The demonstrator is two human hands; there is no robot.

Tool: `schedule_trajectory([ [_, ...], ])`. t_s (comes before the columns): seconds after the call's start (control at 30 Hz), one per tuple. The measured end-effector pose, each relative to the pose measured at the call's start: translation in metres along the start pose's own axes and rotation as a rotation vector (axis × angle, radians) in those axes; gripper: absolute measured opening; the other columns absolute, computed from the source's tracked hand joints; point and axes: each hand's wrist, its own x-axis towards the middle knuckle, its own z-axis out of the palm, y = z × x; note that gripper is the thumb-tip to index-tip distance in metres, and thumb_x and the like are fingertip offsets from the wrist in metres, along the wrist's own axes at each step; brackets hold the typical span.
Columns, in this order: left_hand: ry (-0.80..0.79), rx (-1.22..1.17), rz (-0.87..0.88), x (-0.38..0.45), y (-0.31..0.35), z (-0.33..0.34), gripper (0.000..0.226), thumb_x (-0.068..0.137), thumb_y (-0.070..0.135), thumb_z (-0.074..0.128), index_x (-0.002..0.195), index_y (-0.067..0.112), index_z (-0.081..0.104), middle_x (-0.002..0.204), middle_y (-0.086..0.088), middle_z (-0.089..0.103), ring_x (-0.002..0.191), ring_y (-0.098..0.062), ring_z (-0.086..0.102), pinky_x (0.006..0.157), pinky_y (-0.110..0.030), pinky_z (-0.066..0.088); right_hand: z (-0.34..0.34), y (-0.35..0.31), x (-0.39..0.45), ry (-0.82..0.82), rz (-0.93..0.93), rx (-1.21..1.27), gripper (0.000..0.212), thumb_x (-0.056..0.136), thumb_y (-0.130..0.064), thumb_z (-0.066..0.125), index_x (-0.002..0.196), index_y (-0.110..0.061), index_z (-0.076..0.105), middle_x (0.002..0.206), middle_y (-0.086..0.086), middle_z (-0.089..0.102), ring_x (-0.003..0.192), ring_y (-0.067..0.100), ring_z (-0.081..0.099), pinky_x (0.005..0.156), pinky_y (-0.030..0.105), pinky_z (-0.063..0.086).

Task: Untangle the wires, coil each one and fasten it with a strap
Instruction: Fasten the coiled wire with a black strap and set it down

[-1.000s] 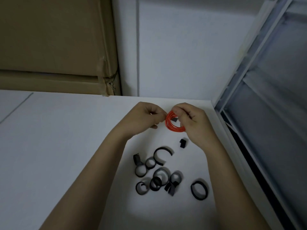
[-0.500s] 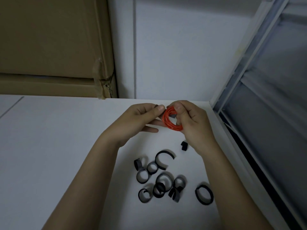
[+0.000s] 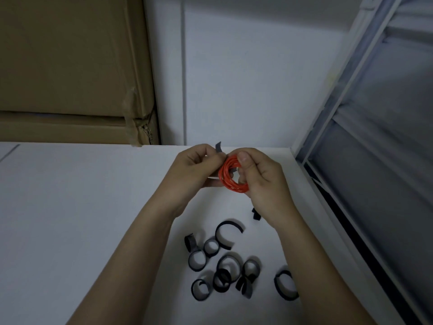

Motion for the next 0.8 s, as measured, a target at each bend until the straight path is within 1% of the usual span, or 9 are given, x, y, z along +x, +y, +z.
schedule_trajectory([
  [0.1, 0.017, -0.059, -0.011, -0.002, 0.003, -0.004, 0.006, 0.091, 0.006, 0.061, 0.087, 0.011, 0.058, 0.071, -0.014, 0.069, 0.071, -0.021, 0.069, 0.065, -0.025, 0.056, 0.002, -0.001, 0.000, 0.005, 0.005, 0.014, 0.026, 0.102, -0.021, 0.042, 0.094, -0.022, 0.067, 0.055, -0.019, 0.051, 0.053, 0.000, 0.045, 0.052, 0.009, 0.034],
  [0.17, 0.014, -0.076, -0.026, -0.002, 0.004, -0.006, 0.010, 0.089, 0.008, 0.063, 0.098, 0.013, 0.062, 0.072, -0.013, 0.071, 0.070, -0.020, 0.071, 0.065, -0.024, 0.057, 0.004, -0.001, -0.001, 0.017, -0.007, 0.014, 0.026, 0.102, -0.022, 0.043, 0.094, -0.022, 0.067, 0.055, -0.017, 0.050, 0.053, 0.001, 0.044, 0.051, 0.010, 0.034],
  [0.3, -0.066, -0.077, -0.061, -0.002, 0.008, -0.010, 0.017, 0.089, 0.013, 0.060, 0.101, 0.006, 0.070, 0.084, -0.014, 0.074, 0.078, -0.019, 0.072, 0.069, -0.023, 0.056, 0.004, 0.000, -0.001, 0.052, -0.052, -0.040, 0.025, 0.102, -0.020, 0.043, 0.089, -0.027, 0.063, 0.059, -0.024, 0.055, 0.058, -0.002, 0.051, 0.057, 0.008, 0.037],
  [0.4, -0.140, -0.107, -0.059, -0.003, 0.012, -0.013, 0.028, 0.084, 0.018, 0.062, 0.107, 0.005, 0.070, 0.096, -0.016, 0.073, 0.091, -0.021, 0.072, 0.076, -0.023, 0.056, 0.006, 0.001, 0.001, 0.099, -0.088, -0.087, 0.023, 0.100, -0.024, 0.042, 0.092, -0.023, 0.063, 0.065, -0.026, 0.057, 0.063, -0.003, 0.053, 0.062, 0.008, 0.038],
  [0.47, -0.146, -0.114, -0.047, -0.004, 0.013, -0.011, 0.031, 0.077, 0.017, 0.067, 0.106, 0.006, 0.071, 0.096, -0.016, 0.074, 0.090, -0.020, 0.071, 0.076, -0.022, 0.055, 0.008, 0.001, 0.001, 0.129, -0.104, -0.083, 0.026, 0.098, -0.027, 0.040, 0.093, -0.019, 0.064, 0.068, -0.024, 0.057, 0.063, -0.002, 0.052, 0.062, 0.009, 0.038],
  [0.53, -0.113, -0.120, -0.040, -0.004, 0.013, -0.009, 0.028, 0.078, 0.010, 0.066, 0.105, 0.005, 0.070, 0.092, -0.015, 0.074, 0.085, -0.018, 0.072, 0.073, -0.022, 0.055, 0.011, 0.001, 0.000, 0.133, -0.110, -0.058, 0.027, 0.098, -0.027, 0.039, 0.095, -0.018, 0.063, 0.069, -0.021, 0.057, 0.063, 0.000, 0.052, 0.061, 0.012, 0.039],
  [0.63, -0.052, -0.133, -0.018, -0.002, 0.011, -0.009, 0.021, 0.085, 0.001, 0.060, 0.104, 0.000, 0.069, 0.088, -0.015, 0.074, 0.081, -0.019, 0.071, 0.072, -0.023, 0.056, 0.011, 0.002, -0.001, 0.025, -0.025, 0.072, 0.026, 0.102, -0.025, 0.037, 0.101, -0.021, 0.062, 0.072, -0.014, 0.059, 0.062, 0.001, 0.054, 0.054, 0.015, 0.043],
  [0.7, -0.016, -0.142, 0.001, -0.002, 0.011, -0.010, 0.019, 0.087, 0.000, 0.059, 0.101, 0.000, 0.070, 0.085, -0.016, 0.073, 0.079, -0.021, 0.071, 0.071, -0.023, 0.056, 0.008, 0.002, -0.001, -0.071, 0.005, 0.140, 0.025, 0.102, -0.027, 0.035, 0.106, -0.024, 0.060, 0.081, -0.009, 0.063, 0.065, 0.004, 0.058, 0.055, 0.018, 0.046],
  [0.8, 0.019, -0.118, 0.021, -0.002, 0.012, -0.009, 0.019, 0.087, -0.001, 0.059, 0.097, 0.005, 0.073, 0.080, -0.011, 0.074, 0.075, -0.016, 0.071, 0.069, -0.023, 0.056, 0.002, 0.001, -0.001, -0.120, -0.052, 0.061, 0.024, 0.101, -0.024, 0.036, 0.109, -0.033, 0.057, 0.096, -0.014, 0.066, 0.084, 0.001, 0.062, 0.074, 0.017, 0.049],
])
